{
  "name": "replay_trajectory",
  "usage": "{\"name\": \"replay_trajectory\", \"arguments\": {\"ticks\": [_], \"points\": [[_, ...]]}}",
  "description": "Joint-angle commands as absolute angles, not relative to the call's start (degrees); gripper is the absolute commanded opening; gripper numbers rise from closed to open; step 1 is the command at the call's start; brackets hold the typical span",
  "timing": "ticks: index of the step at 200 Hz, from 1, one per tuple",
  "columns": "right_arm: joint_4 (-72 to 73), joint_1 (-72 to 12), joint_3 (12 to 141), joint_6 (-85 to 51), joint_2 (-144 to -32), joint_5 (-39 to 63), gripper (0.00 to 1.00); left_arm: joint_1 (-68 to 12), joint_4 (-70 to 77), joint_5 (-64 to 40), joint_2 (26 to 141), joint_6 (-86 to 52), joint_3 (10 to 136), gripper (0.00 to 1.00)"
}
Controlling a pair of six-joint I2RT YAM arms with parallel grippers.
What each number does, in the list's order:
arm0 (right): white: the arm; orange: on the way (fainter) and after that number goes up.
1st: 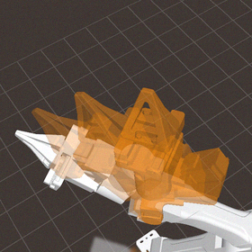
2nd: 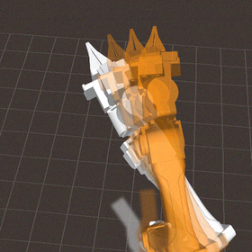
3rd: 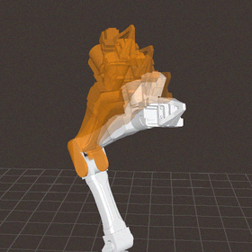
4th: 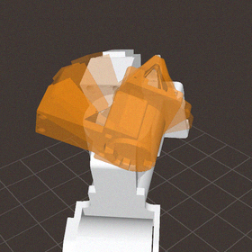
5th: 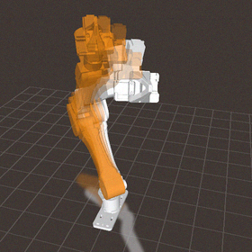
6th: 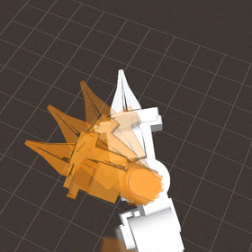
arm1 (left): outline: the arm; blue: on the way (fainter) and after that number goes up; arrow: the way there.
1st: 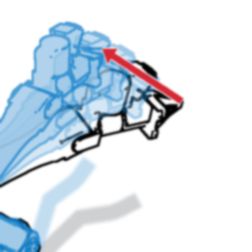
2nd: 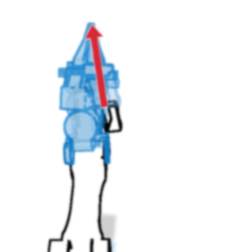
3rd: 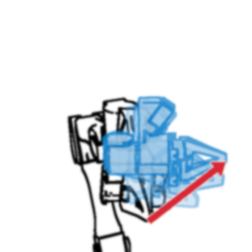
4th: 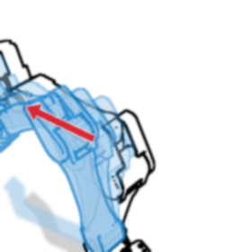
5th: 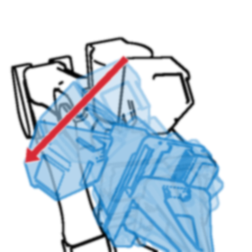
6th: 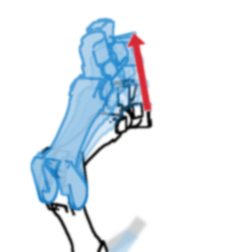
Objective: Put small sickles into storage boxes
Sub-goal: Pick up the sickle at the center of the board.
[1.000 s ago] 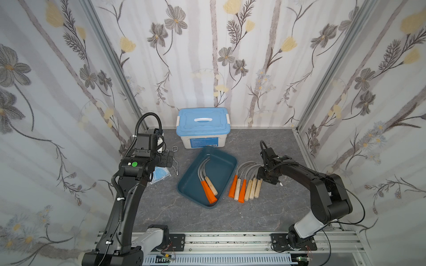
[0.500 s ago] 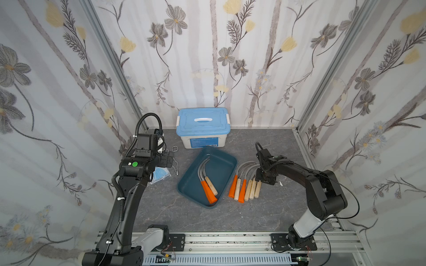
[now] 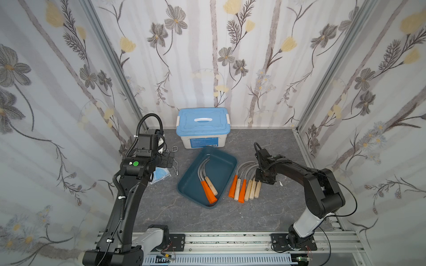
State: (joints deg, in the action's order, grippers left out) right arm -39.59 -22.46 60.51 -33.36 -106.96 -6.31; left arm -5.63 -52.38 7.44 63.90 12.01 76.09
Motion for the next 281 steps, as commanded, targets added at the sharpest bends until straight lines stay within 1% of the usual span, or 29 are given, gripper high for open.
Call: {"name": "replay_trajectory", "arguments": {"ticks": [1, 105, 168, 281], "points": [[-39.35, -22.62, 60.91, -33.11, -107.43, -7.82, 0.57, -5.54, -51.04, 7.16, 63.73, 12.39, 76.01, 1.00], [-39.46, -23.03, 59.52, -32.05, -107.48, -9.03, 0.56, -5.56, -51.60, 7.21, 62.62, 12.48, 75.47, 1.00], [-39.14, -23.05, 56.95, -32.02, -105.12, -9.56, 0.56, -5.61, -52.03, 7.03, 61.88, 12.57, 75.23, 1.00], [-38.68, -23.40, 56.87, -32.61, -106.94, -8.09, 0.53, -5.54, -52.05, 6.95, 61.86, 12.68, 74.80, 1.00]]}}
